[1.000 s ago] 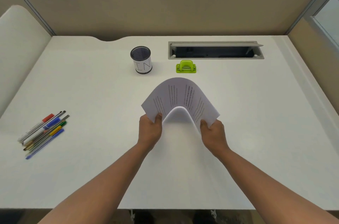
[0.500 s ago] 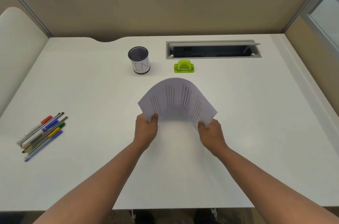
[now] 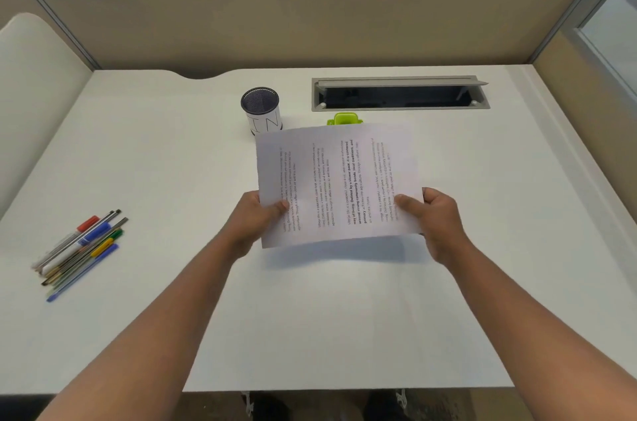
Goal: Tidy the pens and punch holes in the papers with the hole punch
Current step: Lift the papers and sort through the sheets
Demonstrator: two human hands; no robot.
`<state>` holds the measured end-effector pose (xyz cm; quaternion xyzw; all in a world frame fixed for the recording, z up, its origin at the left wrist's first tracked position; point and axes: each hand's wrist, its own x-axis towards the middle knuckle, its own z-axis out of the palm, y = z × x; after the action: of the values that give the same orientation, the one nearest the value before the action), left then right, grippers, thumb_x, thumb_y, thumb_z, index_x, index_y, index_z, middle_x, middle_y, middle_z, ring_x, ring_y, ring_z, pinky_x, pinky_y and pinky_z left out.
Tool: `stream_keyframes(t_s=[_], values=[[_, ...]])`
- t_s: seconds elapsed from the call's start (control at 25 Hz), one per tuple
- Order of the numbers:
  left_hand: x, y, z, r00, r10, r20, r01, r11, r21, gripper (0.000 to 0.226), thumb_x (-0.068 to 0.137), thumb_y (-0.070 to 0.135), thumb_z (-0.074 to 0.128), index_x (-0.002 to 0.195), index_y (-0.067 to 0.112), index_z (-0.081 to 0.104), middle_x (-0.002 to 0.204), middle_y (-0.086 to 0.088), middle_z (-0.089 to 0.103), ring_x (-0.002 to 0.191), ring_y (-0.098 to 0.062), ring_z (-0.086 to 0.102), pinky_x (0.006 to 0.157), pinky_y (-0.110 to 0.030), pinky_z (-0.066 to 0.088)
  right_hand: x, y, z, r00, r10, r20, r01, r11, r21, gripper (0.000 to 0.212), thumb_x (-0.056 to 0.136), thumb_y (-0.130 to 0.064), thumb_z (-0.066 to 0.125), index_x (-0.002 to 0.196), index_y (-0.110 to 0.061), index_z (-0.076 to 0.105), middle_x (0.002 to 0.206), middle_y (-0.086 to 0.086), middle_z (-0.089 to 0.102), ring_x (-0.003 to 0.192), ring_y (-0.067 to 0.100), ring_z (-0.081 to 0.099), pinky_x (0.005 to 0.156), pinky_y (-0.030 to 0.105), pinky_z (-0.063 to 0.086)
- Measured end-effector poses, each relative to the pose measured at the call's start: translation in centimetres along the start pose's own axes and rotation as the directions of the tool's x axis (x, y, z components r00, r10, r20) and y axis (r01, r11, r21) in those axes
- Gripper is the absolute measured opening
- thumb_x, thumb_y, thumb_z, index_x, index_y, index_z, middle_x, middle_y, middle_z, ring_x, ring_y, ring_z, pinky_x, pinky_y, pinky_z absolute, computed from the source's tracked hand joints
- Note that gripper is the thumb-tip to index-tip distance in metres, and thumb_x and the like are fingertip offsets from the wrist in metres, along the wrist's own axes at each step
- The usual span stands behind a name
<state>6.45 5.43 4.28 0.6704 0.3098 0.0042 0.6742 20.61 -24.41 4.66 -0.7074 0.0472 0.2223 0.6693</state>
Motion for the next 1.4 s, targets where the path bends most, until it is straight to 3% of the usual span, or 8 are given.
stream_keyframes(t_s=[0.2, 0.52, 0.72, 0.84, 0.92, 1.16, 1.32, 1.4], values=[[-0.6, -0.5, 1.3, 0.992, -0.123, 0.007, 0.12, 0.953, -0.278, 0.023, 0.095, 0.008, 0.067, 0.117, 0.014, 0.068, 0.107, -0.001, 0.079, 0.094, -0.021, 0.077, 0.073, -0.035, 0.061, -0.9, 0.4, 1.1, 0.973, 0.177, 0.147, -0.225, 0.861, 0.455, 0.008, 0.092, -0.008, 0.068, 0.097, -0.013, 0.068, 0.095, 0.009, 0.077, 0.079, 0.019, 0.072, 0.07, 0.03, 0.06], [-2.3, -2.5, 5.8, 0.987, -0.157, -0.018, 0.129, 0.869, -0.478, 0.024, 0.096, 0.007, 0.066, 0.118, 0.018, 0.066, 0.113, 0.001, 0.078, 0.101, -0.022, 0.075, 0.08, -0.04, 0.061, -3.3, 1.4, 8.2, 0.969, 0.151, 0.197, -0.234, 0.825, 0.514, 0.034, 0.098, 0.005, 0.055, 0.123, -0.016, 0.064, 0.118, 0.004, 0.076, 0.108, 0.022, 0.073, 0.087, 0.039, 0.061], [-2.7, -2.8, 6.2, 0.971, -0.21, -0.11, 0.131, 0.861, -0.491, 0.051, 0.091, 0.01, 0.074, 0.137, 0.017, 0.053, 0.127, -0.005, 0.071, 0.104, -0.021, 0.073, 0.075, -0.036, 0.059, -2.8, 0.2, 7.3, 0.989, 0.068, 0.128, -0.104, 0.948, 0.301, 0.029, 0.099, 0.001, 0.056, 0.117, -0.019, 0.066, 0.112, -0.002, 0.078, 0.101, 0.017, 0.075, 0.081, 0.034, 0.061], [-2.3, -1.9, 4.4, 0.931, -0.132, -0.34, 0.021, 0.95, -0.311, 0.11, 0.082, 0.019, 0.084, 0.158, 0.033, 0.006, 0.162, -0.006, 0.03, 0.137, -0.023, 0.047, 0.106, -0.044, 0.044, -2.1, -1.1, 5.4, 0.985, -0.047, 0.164, 0.035, 0.996, 0.08, 0.023, 0.1, -0.003, 0.057, 0.112, -0.018, 0.07, 0.104, -0.005, 0.079, 0.096, 0.018, 0.075, 0.073, 0.027, 0.059], [-2.0, -0.4, 2.9, 0.944, 0.035, -0.328, -0.072, 0.992, -0.102, 0.121, 0.078, 0.028, 0.088, 0.156, 0.042, -0.004, 0.169, 0.0, 0.011, 0.148, -0.017, 0.026, 0.113, -0.041, 0.03, -1.6, -1.9, 4.3, 0.968, -0.076, 0.238, 0.087, 0.996, -0.034, 0.023, 0.1, -0.004, 0.058, 0.111, -0.019, 0.071, 0.106, -0.005, 0.079, 0.101, 0.019, 0.074, 0.079, 0.029, 0.06], [-0.6, 3.9, 1.1, 0.959, 0.261, 0.114, -0.252, 0.964, -0.083, 0.075, 0.081, 0.012, 0.083, 0.145, 0.018, 0.042, 0.131, -0.004, 0.069, 0.12, -0.028, 0.066, 0.095, -0.048, 0.056, -1.6, -3.5, 2.9, 0.88, -0.147, 0.453, 0.238, 0.96, -0.151, 0.025, 0.101, -0.004, 0.057, 0.114, -0.019, 0.072, 0.112, -0.008, 0.077, 0.105, 0.012, 0.073, 0.086, 0.024, 0.057], [-0.9, 2.9, 2.4, 0.958, 0.287, 0.025, -0.284, 0.955, -0.081, 0.025, 0.096, 0.01, 0.067, 0.119, 0.019, 0.069, 0.116, 0.002, 0.077, 0.108, -0.021, 0.072, 0.089, -0.035, 0.058, -1.8, -3.1, 3.3, 0.894, -0.199, 0.4, 0.277, 0.95, -0.145, 0.025, 0.102, -0.006, 0.056, 0.117, -0.017, 0.071, 0.117, 0.001, 0.076, 0.11, 0.018, 0.071, 0.095, 0.032, 0.057], [-1.2, 2.6, 3.2, 0.949, 0.312, -0.043, -0.314, 0.946, -0.075, 0.022, 0.101, 0.012, 0.06, 0.11, 0.027, 0.073, 0.108, 0.009, 0.078, 0.1, -0.013, 0.074, 0.081, -0.026, 0.057, -2.2, -2.6, 3.8, 0.903, -0.231, 0.363, 0.292, 0.948, -0.123, 0.027, 0.102, -0.007, 0.056, 0.113, -0.025, 0.072, 0.114, -0.004, 0.077, 0.109, 0.017, 0.071, 0.093, 0.031, 0.057]])
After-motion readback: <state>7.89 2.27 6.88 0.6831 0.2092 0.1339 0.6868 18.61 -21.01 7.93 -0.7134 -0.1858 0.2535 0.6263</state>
